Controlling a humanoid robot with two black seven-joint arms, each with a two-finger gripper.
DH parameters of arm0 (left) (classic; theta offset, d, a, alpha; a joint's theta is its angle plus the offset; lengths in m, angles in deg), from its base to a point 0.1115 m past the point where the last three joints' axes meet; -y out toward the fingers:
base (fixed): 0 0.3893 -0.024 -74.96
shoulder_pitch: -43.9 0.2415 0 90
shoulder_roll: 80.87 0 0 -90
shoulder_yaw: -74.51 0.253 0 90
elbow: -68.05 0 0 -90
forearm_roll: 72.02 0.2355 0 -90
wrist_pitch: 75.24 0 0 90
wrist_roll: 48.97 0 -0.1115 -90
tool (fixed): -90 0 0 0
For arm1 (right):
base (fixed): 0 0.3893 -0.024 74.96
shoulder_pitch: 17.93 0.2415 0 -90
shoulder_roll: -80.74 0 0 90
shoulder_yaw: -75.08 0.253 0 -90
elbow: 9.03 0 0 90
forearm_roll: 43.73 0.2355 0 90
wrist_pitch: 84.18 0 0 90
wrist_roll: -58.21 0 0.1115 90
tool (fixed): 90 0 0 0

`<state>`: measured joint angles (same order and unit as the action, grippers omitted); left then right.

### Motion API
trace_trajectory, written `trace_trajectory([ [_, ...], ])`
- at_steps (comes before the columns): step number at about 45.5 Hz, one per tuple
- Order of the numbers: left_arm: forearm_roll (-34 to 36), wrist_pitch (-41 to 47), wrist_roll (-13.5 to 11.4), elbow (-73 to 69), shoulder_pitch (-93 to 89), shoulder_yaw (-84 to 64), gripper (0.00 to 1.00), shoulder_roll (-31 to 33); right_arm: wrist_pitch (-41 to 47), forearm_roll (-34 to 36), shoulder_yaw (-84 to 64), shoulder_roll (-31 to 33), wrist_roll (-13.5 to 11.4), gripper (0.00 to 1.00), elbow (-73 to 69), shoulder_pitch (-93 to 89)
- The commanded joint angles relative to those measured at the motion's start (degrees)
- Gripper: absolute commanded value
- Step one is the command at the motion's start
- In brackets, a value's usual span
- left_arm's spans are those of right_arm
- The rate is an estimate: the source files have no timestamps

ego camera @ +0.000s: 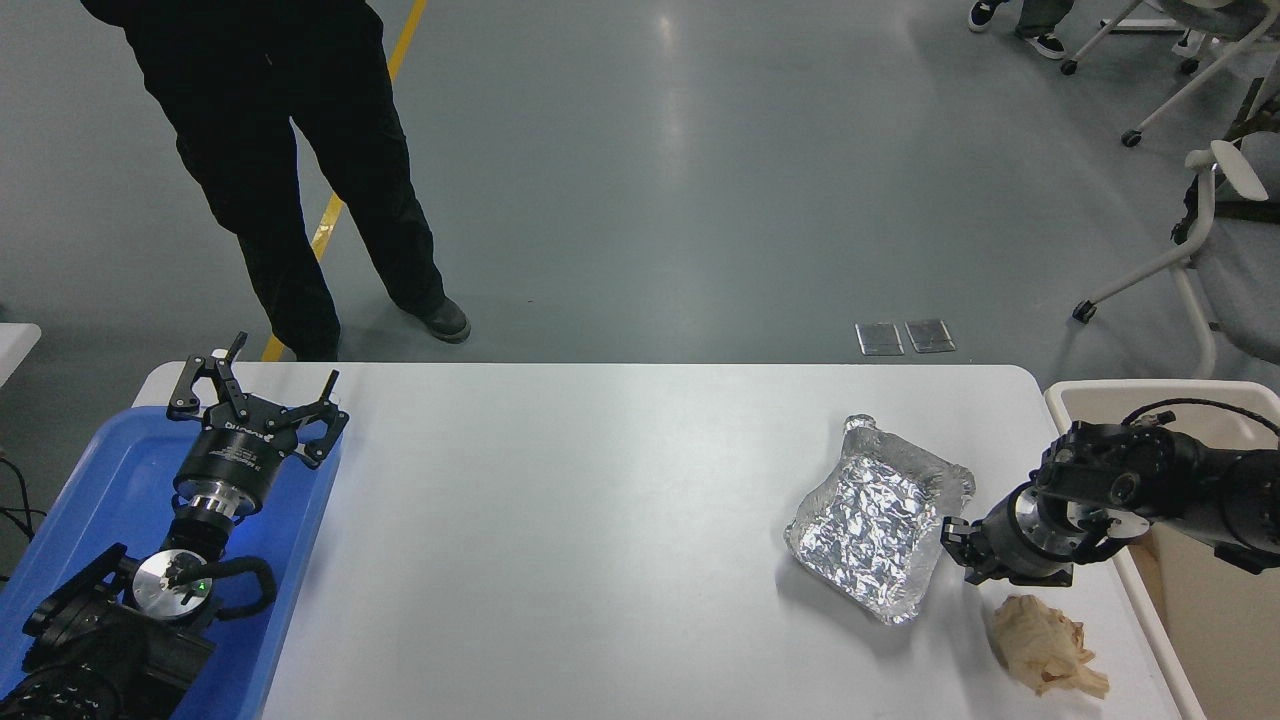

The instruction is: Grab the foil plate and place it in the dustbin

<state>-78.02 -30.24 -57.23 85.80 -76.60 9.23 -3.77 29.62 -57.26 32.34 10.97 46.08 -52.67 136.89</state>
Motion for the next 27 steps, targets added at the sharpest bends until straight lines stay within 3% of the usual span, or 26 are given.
trace_trajectory([
  [1, 0.02, 0.0, 0.0, 0.0, 0.0, 0.07, 0.99, -0.02, 0.28, 0.0, 0.1, 0.08, -0.08, 0.0, -0.13, 0.13],
  [27, 0.02, 0.0, 0.0, 0.0, 0.0, -0.02, 0.99, 0.07, 0.54, 0.0, 0.8, 0.96, 0.0, 0.0, -0.13, 0.4],
])
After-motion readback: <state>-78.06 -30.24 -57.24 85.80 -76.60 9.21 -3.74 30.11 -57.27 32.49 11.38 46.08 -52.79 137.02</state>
